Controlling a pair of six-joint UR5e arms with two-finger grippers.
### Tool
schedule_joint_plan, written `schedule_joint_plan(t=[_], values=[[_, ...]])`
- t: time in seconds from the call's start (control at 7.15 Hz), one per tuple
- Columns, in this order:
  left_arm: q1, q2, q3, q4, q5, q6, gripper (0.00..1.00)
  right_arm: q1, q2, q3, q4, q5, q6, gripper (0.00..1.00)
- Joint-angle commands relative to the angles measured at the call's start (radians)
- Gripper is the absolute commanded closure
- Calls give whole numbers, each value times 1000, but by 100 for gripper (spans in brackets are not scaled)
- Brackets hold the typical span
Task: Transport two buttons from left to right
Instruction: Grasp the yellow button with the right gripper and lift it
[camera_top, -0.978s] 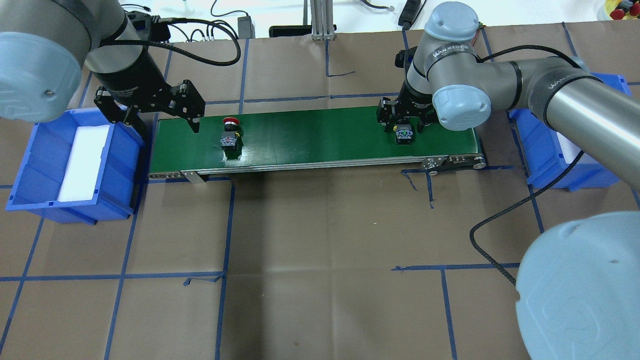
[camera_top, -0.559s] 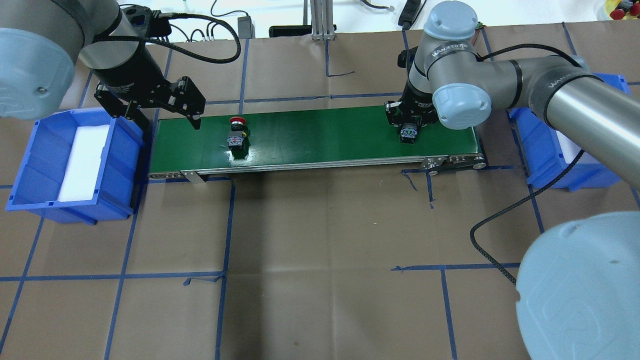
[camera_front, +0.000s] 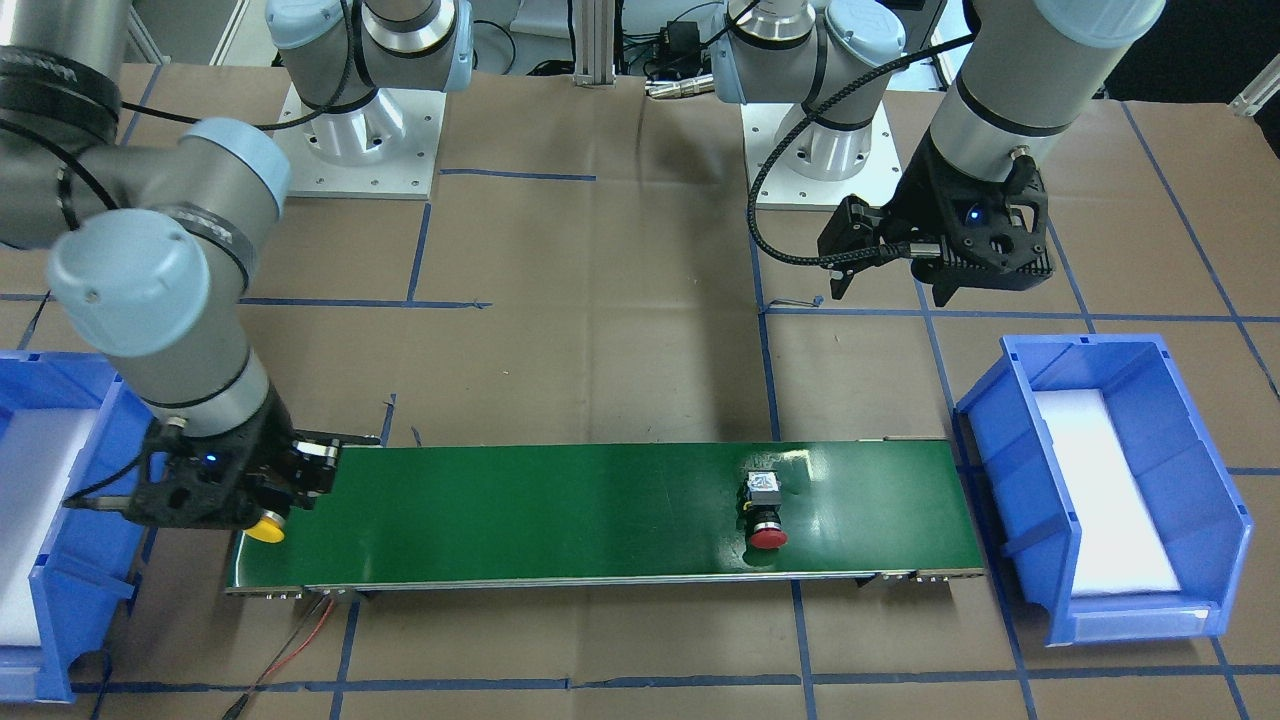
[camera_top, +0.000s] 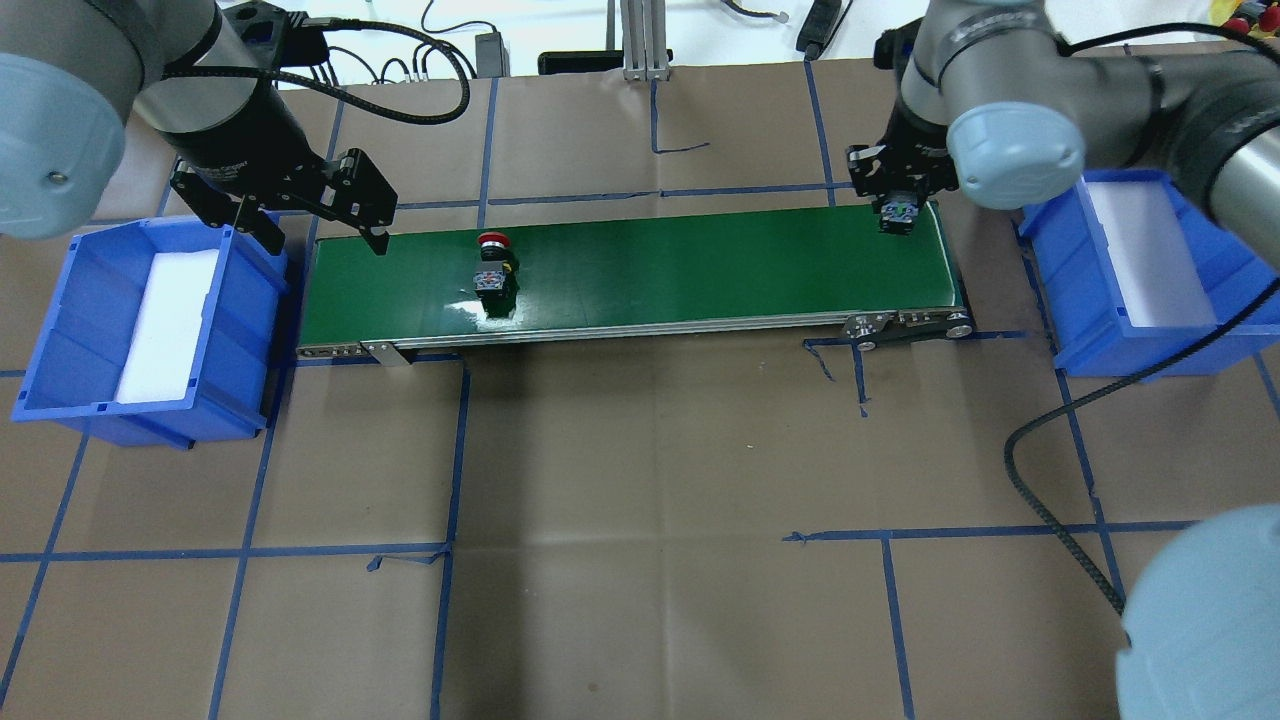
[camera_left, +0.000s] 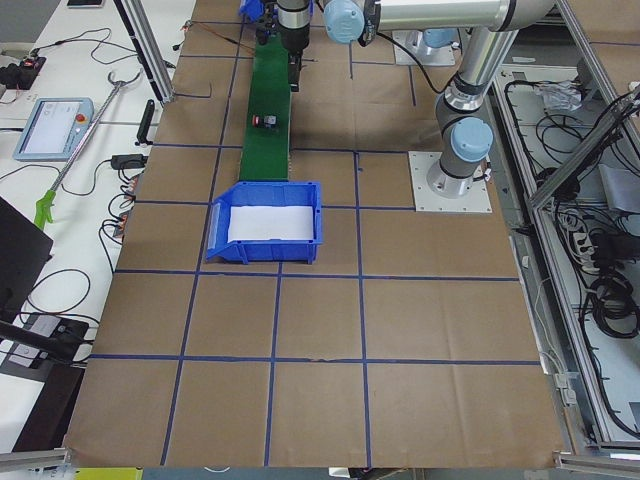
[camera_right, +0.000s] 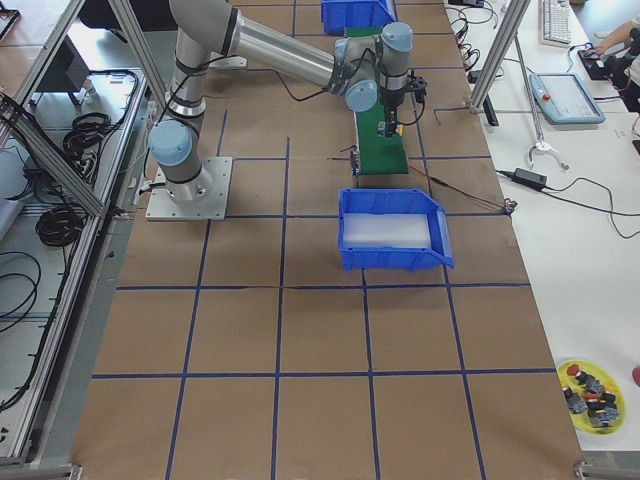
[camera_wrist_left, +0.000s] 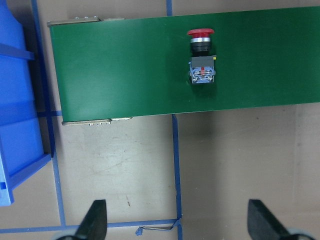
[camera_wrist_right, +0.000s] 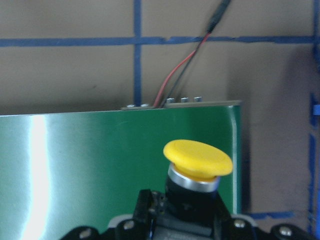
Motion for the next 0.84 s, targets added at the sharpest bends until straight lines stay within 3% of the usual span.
schedule_joint_plan(t=[0.0, 0.42, 0.7], values=[[1, 3, -6, 0, 20, -1, 0, -193, -101, -7, 85, 14, -258, 92], [1, 1, -10, 2, 14, -1, 0, -393, -74, 8, 76, 67, -622, 93], [3, 3, -15, 2, 11, -7, 0, -450, -64, 63, 57, 85, -702, 94]])
